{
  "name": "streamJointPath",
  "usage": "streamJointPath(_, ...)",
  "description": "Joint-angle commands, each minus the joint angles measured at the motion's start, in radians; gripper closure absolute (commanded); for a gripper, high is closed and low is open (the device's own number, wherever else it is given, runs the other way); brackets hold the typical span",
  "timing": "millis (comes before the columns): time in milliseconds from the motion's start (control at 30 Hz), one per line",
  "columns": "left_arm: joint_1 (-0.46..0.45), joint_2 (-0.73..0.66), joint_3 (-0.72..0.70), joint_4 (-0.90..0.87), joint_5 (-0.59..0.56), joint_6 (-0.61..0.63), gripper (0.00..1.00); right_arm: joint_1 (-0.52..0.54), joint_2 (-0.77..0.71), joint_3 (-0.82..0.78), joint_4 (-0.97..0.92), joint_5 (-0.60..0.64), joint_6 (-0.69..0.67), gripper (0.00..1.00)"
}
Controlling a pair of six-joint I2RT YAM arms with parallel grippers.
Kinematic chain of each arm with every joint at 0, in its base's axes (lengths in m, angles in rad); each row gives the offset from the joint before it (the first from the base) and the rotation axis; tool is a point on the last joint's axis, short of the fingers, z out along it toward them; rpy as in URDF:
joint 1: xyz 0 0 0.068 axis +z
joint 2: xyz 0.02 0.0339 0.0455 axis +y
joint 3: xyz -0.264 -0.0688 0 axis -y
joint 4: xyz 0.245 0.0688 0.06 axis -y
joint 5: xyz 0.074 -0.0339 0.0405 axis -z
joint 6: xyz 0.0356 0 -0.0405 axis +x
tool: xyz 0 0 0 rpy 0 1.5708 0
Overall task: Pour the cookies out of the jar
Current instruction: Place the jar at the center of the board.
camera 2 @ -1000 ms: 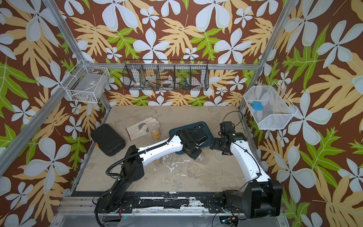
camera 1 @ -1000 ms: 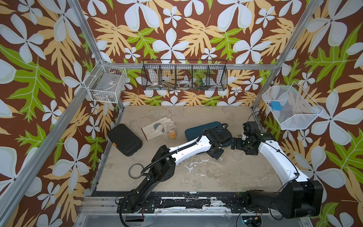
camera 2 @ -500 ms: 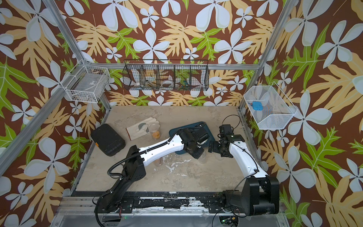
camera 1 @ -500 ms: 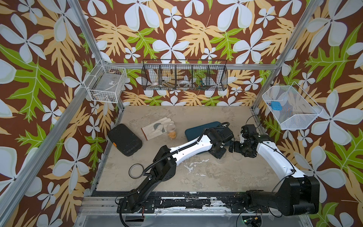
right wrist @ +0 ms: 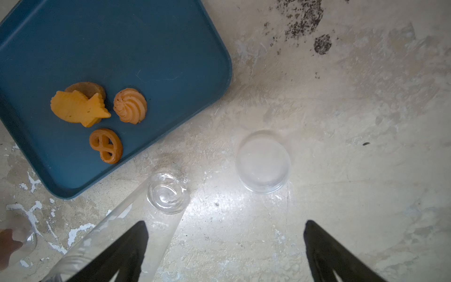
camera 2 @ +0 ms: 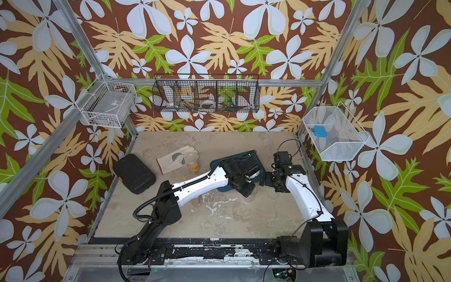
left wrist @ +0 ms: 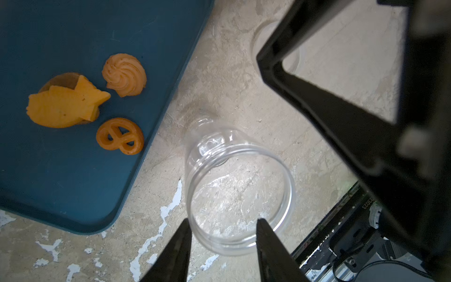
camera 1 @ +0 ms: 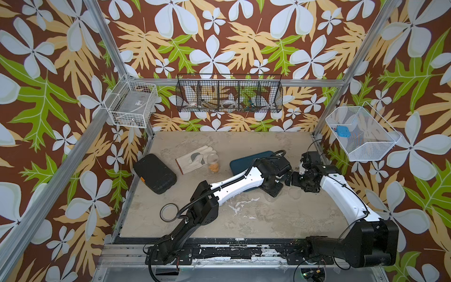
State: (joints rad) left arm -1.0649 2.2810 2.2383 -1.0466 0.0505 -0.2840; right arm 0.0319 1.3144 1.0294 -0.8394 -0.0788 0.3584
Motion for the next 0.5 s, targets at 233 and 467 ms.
streamJointPath(233,0.003,-0.017,0.033,0.008,0.017,-0.015,0.42,0.0,-0.007,0.055,-0.033,-0.019,-0.004,0.0)
streamJointPath(467,0.018,-0.074,0.029,0.026,0.001,-0.028,0.34,0.0,-0.012,0.109,-0.047,-0.041,-0.005,0.0)
